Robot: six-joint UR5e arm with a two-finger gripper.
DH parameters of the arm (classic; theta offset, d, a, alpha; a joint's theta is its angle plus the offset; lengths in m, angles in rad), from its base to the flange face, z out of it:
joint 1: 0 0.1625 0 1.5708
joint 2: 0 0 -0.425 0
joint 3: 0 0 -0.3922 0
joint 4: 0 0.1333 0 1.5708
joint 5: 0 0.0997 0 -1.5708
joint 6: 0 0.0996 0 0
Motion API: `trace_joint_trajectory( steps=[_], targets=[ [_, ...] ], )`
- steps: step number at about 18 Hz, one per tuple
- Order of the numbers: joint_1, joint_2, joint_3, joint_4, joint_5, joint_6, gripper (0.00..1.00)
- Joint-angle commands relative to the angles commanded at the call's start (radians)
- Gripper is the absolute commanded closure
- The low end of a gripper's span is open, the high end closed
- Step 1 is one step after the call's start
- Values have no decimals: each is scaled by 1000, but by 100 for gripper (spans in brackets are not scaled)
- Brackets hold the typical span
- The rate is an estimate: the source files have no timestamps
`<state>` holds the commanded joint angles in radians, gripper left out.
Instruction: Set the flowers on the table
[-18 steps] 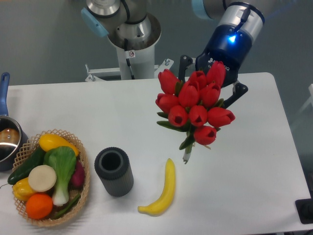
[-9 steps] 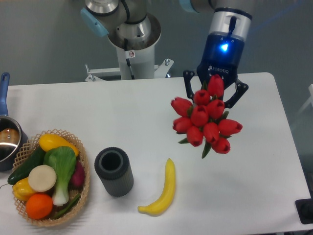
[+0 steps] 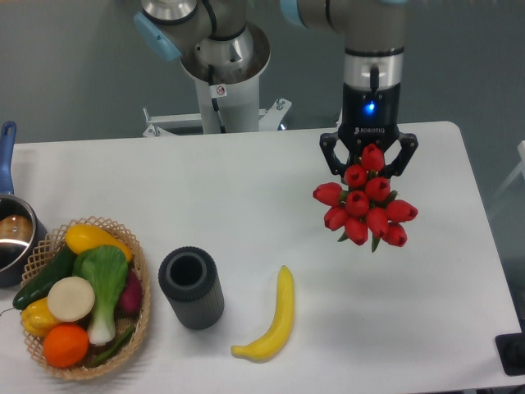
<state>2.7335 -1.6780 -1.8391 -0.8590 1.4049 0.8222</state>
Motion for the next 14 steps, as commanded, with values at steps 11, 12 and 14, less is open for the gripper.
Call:
trace_joint_trajectory(
  steps=[11, 12, 14],
  targets=[
    [-5, -147, -9, 8, 123, 0, 55],
    [-9, -155, -8, 9, 123, 0, 55],
    [-14, -173, 0, 6, 118, -8, 55]
  ],
)
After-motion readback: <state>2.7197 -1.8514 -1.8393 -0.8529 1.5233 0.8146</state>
